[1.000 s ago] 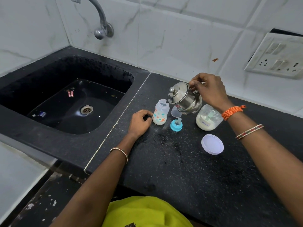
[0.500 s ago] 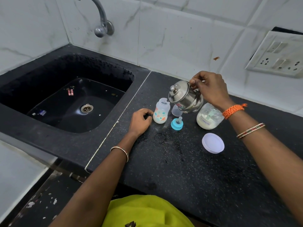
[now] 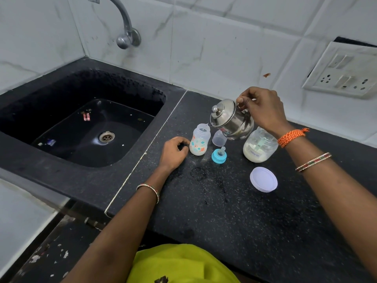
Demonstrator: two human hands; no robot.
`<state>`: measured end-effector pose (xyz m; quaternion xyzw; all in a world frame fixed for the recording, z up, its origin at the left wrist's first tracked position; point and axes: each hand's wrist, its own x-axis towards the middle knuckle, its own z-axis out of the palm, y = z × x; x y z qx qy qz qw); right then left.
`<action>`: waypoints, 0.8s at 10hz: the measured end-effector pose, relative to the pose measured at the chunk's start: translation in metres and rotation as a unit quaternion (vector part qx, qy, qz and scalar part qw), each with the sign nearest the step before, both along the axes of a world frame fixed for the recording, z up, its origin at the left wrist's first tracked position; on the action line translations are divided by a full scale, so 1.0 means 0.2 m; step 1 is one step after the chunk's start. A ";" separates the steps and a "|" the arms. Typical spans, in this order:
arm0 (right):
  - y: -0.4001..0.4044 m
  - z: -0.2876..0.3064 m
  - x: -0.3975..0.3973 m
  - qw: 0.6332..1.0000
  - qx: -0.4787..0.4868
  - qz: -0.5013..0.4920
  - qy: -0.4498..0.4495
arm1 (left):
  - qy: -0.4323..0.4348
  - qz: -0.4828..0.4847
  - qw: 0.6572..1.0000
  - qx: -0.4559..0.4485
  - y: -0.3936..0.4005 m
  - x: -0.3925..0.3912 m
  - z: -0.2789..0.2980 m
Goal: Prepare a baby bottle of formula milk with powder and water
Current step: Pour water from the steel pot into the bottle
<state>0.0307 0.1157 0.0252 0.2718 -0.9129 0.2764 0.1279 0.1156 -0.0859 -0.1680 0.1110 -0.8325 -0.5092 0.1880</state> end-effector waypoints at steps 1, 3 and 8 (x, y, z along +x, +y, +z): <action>0.00 0.01 0.00 1.000 0.010 -0.001 0.006 | -0.003 0.001 1.000 0.003 0.00 0.00 0.00; 0.01 0.02 0.01 0.999 0.028 0.003 0.015 | -0.003 0.002 1.000 0.001 0.00 0.00 0.01; -0.01 0.04 0.01 0.996 0.076 0.018 0.052 | -0.003 0.001 1.000 0.008 0.00 0.00 0.01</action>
